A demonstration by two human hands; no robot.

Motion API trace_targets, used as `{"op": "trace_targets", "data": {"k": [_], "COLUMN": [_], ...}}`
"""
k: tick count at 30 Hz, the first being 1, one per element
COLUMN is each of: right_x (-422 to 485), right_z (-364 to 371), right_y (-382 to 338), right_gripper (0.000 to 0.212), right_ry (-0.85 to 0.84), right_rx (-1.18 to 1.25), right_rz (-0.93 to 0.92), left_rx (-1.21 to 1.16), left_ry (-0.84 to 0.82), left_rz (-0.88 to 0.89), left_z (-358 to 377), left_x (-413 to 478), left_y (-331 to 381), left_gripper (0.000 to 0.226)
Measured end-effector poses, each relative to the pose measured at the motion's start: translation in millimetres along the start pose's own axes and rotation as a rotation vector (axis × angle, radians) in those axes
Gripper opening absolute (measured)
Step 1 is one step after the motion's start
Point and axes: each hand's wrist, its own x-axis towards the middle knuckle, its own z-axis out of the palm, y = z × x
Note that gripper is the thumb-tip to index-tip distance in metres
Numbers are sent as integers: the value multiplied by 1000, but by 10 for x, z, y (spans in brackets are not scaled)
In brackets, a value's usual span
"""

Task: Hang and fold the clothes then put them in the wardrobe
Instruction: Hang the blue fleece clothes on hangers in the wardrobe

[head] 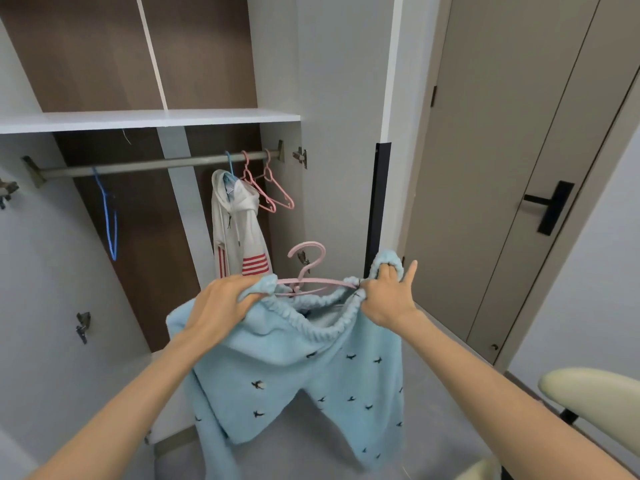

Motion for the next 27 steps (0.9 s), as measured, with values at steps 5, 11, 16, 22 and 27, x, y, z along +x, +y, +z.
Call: {"op": "trace_targets", "data": {"k": [5,11,16,22,27], "right_x": [91,132,27,-109,-200], "right_z": [-225,-319,-242,-111,0], "right_y": [124,457,362,134,51], "right_gripper": [36,35,31,31,32], "right_ry": [34,-40,32,-7,-231], "right_rx": [16,-25,-21,-41,36], "right_rz": [118,213,126,-6,-138], "left_rx": [-65,-17,58,-20,-198], "left_ry": [30,37,67,225,318], "left_rz": [19,74,15,-134,-208], "left_z": [17,4,99,220,180], "left_x": [-97,-97,16,116,141], "left_y": [84,87,168,268,301], "left_gripper": [27,28,25,19,19]}}
